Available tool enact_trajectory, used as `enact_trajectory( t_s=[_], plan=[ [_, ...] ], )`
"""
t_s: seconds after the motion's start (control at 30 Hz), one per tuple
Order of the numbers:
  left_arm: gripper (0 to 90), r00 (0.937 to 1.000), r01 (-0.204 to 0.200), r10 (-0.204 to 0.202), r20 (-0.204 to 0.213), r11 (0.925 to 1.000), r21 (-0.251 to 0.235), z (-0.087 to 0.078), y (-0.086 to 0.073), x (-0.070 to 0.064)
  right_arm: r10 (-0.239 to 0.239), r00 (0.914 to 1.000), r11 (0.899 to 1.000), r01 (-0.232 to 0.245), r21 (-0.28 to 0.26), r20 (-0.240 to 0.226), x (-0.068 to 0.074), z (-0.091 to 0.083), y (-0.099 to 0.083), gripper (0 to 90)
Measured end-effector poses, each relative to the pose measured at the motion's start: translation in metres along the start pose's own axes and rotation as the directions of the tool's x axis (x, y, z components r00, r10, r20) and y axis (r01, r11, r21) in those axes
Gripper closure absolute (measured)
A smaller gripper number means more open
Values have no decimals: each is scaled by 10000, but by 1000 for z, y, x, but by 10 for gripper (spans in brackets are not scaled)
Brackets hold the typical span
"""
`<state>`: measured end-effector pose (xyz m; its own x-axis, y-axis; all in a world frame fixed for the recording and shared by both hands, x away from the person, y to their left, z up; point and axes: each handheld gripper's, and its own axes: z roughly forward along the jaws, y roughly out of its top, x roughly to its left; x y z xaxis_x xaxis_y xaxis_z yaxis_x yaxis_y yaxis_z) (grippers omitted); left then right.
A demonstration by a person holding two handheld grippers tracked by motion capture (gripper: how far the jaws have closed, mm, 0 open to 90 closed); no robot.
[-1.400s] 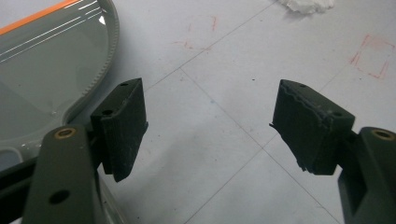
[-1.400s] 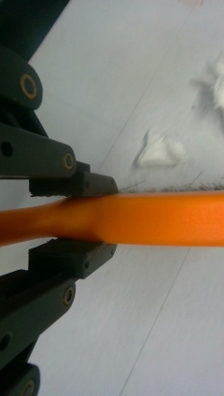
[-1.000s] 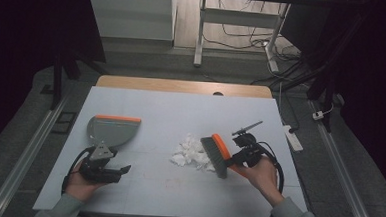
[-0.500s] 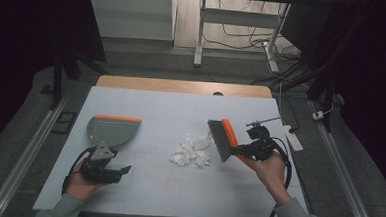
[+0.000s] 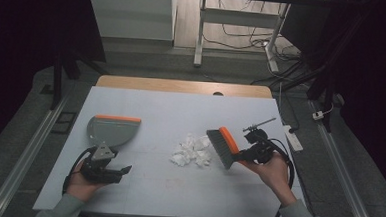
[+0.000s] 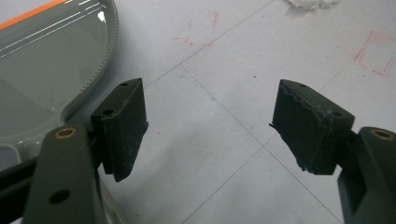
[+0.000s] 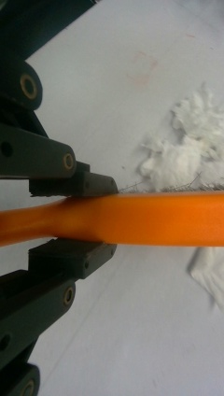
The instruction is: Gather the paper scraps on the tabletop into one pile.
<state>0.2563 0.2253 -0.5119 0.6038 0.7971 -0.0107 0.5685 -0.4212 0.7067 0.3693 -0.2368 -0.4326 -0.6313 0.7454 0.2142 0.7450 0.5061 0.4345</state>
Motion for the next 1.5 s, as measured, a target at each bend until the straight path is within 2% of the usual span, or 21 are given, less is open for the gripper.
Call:
enact_trajectory(
  t_s=[0.03, 0.1, 0.17, 0.27, 0.33, 0.4, 0.47, 0.53, 0.63, 0.77, 0.83, 0.93, 1.07, 1.23, 1.33, 1.5],
  plan=[
    [267, 10000, 13, -13, -9, 10000, -14, 0, 0, 0, 107, 9999, 9998, -106, -145, 79, -3, -3, 1, 704],
    [267, 10000, 10, -10, -16, 10000, -25, 0, 0, 0, 208, 9981, 9994, -192, -272, 584, -11, -8, 5, 703],
    [267, 10000, -22, 22, 8, 10000, -6, 0, 0, 0, 484, 9917, 9986, -455, -273, 1191, -26, -10, 12, 704],
    [267, 10000, -45, 45, -3, 10000, 22, 1, 0, 0, 849, 9804, 9964, -840, -123, 1776, -45, -6, 24, 704],
    [268, 10000, -16, 16, -10, 10000, -6, 0, 0, 0, 988, 9757, 9949, -1013, 27, 1957, -55, 1, 35, 704],
    [268, 10000, 0, 0, -19, 10000, -15, 0, 0, 1, 979, 9714, 9944, -1042, 180, 2165, -59, 10, 48, 704],
    [268, 10000, 2, -2, -18, 10000, -14, 0, 0, 1, 778, 9649, 9957, -880, 298, 2509, -59, 19, 62, 704],
    [268, 10000, -8, 8, -21, 10000, -4, 0, 0, 1, 627, 9641, 9952, -798, 560, 2581, -58, 29, 75, 704],
    [268, 10000, 9, -9, -11, 10000, -28, 0, -1, 2, 241, 9670, 9952, -473, 858, 2536, -48, 43, 88, 704],
    [268, 10000, 31, -31, 1, 10000, -51, -1, -1, 3, -719, 9795, 9911, 490, 1238, 1880, -18, 54, 94, 704],
    [269, 10000, 14, -14, 4, 10000, -41, 0, -1, 2, -963, 9886, 9904, 836, 1098, 1157, -1, 53, 92, 704],
    [268, 10000, -35, 35, 2, 10000, -47, -1, -1, 1, -1124, 9859, 9919, 1039, 726, 1243, 9, 43, 89, 704],
    [269, 10000, -30, 30, 2, 9999, -96, -2, 0, 1, -851, 9865, 9964, 852, 55, 1399, 3, 24, 82, 704],
    [268, 10000, 13, -13, 63, 10000, -71, 0, 1, 2, -363, 9916, 9963, 456, -733, 1240, -9, 2, 67, 704],
    [268, 10000, 23, -22, 88, 10000, -55, 0, 1, 3, -311, 9926, 9950, 418, -906, 1173, -12, -7, 57, 703],
    [268, 9999, 144, -143, 74, 9998, -127, 0, 3, 4, -284, 9940, 9930, 402, -1113, 1053, -14, -11, 42, 704]
  ],
)
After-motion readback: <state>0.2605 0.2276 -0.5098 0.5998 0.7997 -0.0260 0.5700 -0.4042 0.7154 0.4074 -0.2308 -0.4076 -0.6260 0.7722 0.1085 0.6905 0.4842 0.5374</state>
